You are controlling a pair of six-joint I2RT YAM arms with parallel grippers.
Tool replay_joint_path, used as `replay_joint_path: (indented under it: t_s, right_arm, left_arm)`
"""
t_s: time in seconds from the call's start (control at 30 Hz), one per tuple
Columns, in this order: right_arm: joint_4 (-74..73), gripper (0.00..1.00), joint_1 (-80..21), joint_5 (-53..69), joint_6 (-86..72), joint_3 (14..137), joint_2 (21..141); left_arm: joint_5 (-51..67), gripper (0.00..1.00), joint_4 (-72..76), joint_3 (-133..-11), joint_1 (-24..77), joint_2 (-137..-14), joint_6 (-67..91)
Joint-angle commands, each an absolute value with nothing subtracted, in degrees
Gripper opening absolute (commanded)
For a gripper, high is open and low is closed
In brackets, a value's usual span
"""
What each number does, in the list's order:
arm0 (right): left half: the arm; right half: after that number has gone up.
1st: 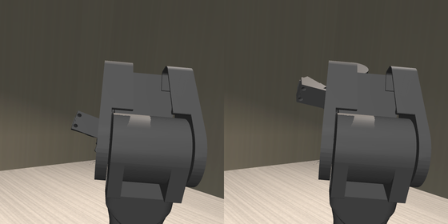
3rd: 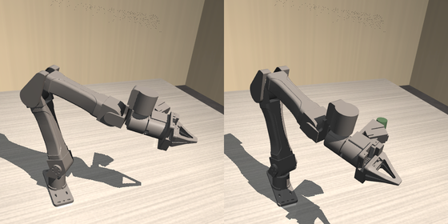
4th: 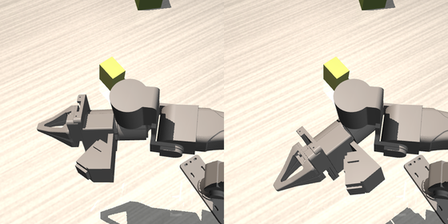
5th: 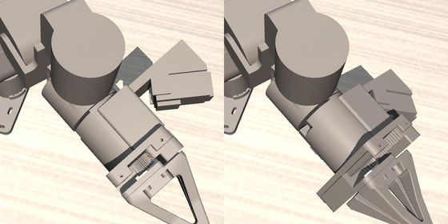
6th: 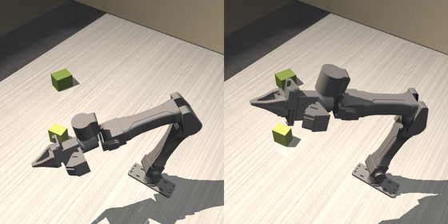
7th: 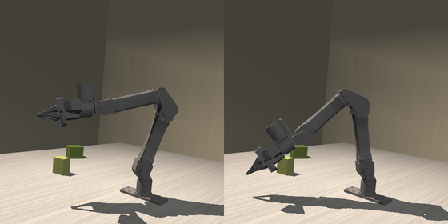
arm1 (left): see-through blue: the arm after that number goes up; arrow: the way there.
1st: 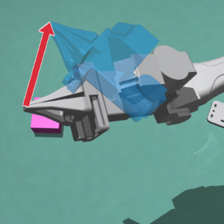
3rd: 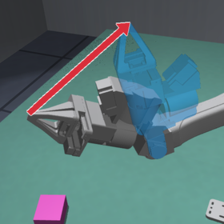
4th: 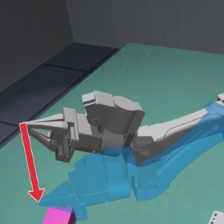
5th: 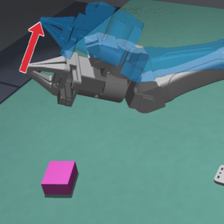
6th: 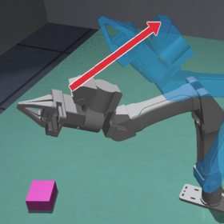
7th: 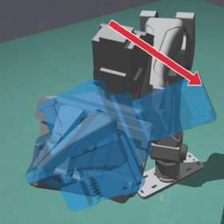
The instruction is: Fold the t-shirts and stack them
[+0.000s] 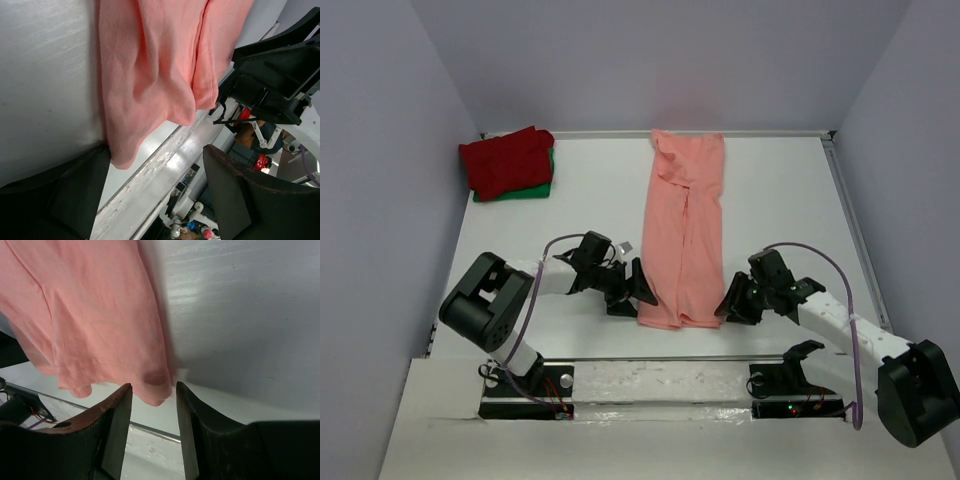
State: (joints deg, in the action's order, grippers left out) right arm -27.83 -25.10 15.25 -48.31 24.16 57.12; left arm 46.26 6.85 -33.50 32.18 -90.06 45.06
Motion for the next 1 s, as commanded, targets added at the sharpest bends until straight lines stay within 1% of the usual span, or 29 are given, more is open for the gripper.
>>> replay_joint_path:
  t_s: [0.0,0.2,0.23,0.27,0.33,0.4,0.47,0.83,0.9,0.97]
  right_arm:
    - [-26.6,0.46,-26.5,14.2,-49.0,25.6,57.7]
    - [-27.0,0.46,-27.1,14.2,-48.8,27.5,58.5]
    - [-27.0,0.46,-27.1,14.2,-48.8,27.8,58.6]
    - [-27.0,0.46,-27.6,14.2,-48.8,27.9,58.7]
    - [-26.5,0.46,-27.6,14.5,-48.5,28.6,59.1]
    - [-26.5,0.46,-27.6,14.7,-48.3,29.3,60.5]
    - [-26.2,0.46,-27.6,15.0,-47.9,29.9,61.3]
    - [-26.2,0.46,-27.6,15.3,-48.3,29.2,59.7]
    - [-25.9,0.46,-27.6,15.4,-48.3,29.1,59.6]
    - [-26.0,0.46,-27.6,15.4,-48.3,28.9,59.5]
  left_arm:
    - [45.0,0.87,4.6,-31.6,33.5,-89.8,46.1]
    - [42.1,0.79,0.5,-31.4,34.5,-86.8,47.1]
    - [40.6,0.77,-1.6,-31.6,34.5,-86.4,47.1]
    - [40.1,0.71,-2.2,-31.6,34.5,-86.0,47.2]
    - [39.5,0.68,-3.2,-31.6,34.5,-85.4,47.3]
    - [39.2,0.63,-3.6,-31.7,34.5,-85.3,47.3]
    - [38.6,0.59,-3.8,-31.6,34.6,-85.4,47.2]
    - [38.0,0.58,-2.2,-32.4,34.5,-88.7,46.9]
    - [38.1,0.56,-1.8,-32.8,34.5,-89.7,46.7]
    - [38.1,0.50,-1.3,-33.1,34.5,-90.7,46.1]
